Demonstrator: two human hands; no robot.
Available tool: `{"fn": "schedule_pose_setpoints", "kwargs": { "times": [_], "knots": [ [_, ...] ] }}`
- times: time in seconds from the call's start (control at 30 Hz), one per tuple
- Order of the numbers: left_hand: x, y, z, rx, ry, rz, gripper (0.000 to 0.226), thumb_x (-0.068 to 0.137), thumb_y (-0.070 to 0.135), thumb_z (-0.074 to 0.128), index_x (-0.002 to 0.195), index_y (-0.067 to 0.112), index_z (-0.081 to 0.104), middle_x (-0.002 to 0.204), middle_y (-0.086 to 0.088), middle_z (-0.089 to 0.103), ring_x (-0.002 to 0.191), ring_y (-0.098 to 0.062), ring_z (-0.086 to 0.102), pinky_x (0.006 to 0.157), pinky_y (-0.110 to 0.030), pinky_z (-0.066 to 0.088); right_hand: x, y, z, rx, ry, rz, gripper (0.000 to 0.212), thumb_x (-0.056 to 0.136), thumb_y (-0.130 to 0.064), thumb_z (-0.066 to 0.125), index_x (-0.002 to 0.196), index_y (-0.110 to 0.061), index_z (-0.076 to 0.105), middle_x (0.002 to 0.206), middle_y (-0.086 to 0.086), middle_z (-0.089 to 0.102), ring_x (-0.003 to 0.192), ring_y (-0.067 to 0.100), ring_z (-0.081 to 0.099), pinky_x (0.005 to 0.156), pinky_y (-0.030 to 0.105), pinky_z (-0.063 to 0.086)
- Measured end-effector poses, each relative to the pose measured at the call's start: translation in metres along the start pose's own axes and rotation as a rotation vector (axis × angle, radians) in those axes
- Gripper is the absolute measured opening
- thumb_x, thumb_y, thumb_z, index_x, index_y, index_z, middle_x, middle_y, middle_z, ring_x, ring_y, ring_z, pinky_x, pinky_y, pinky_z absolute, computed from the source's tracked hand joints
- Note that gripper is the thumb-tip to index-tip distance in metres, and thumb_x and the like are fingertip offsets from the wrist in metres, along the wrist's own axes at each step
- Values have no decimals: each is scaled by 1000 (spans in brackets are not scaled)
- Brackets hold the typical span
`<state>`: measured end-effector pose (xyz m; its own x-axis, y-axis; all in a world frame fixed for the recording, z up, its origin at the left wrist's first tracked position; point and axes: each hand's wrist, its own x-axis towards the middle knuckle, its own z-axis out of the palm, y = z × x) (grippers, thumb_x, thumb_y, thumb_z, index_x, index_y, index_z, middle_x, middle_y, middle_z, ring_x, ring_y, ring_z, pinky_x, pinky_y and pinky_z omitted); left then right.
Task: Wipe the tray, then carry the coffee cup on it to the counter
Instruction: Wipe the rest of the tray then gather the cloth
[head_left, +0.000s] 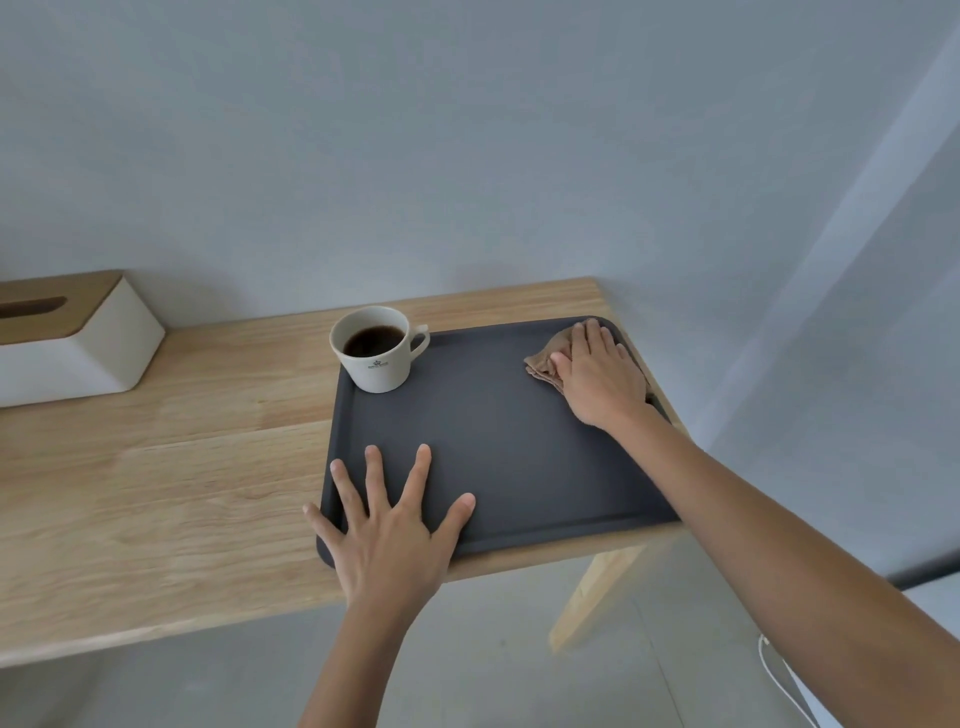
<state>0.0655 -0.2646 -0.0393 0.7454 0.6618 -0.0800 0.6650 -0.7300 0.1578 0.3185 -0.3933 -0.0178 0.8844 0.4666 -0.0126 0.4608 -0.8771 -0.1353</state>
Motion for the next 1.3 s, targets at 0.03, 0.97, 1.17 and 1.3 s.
{"fn": "schedule_pose_setpoints", "kwargs": {
  "times": [0.03, 0.97, 1.17, 1.3],
  "knots": [
    [0, 0, 1, 2, 7, -2, 78, 73, 86, 4, 144, 55, -7, 164, -1, -8, 146, -35, -22, 110, -65, -10, -7, 1, 0, 10, -1, -48, 63, 101, -43, 15, 151, -5, 10, 162, 15, 9, 149, 28, 11, 120, 42, 15],
    [68, 109, -42, -375, -231, 606, 53, 101, 45, 28, 152, 37, 15, 164, 2, 1, 150, -23, -7, 114, -63, -4, -130, 49, -37, 495, 79, -247, 12, 88, -28, 64, 87, -21, 54, 83, -5, 60, 78, 11, 56, 65, 19, 39],
    [88, 115, -68, -563, -577, 774, 30, 94, 42, 53, 110, 17, 60, 150, 1, 40, 138, 7, 13, 119, -38, 11, -125, 46, -87, 727, 27, -293, 11, 84, -23, 70, 86, -22, 58, 80, -7, 71, 76, 7, 66, 69, 24, 49],
    [85, 94, -92, -828, -606, 780, 26, 87, 36, 65, 83, 13, 54, 87, 0, 56, 82, -11, 51, 82, -28, 40, -115, 39, -108, 926, -10, -299, 8, 82, -17, 71, 82, -17, 62, 71, -5, 69, 69, 8, 63, 69, 31, 49]
  ]
}}
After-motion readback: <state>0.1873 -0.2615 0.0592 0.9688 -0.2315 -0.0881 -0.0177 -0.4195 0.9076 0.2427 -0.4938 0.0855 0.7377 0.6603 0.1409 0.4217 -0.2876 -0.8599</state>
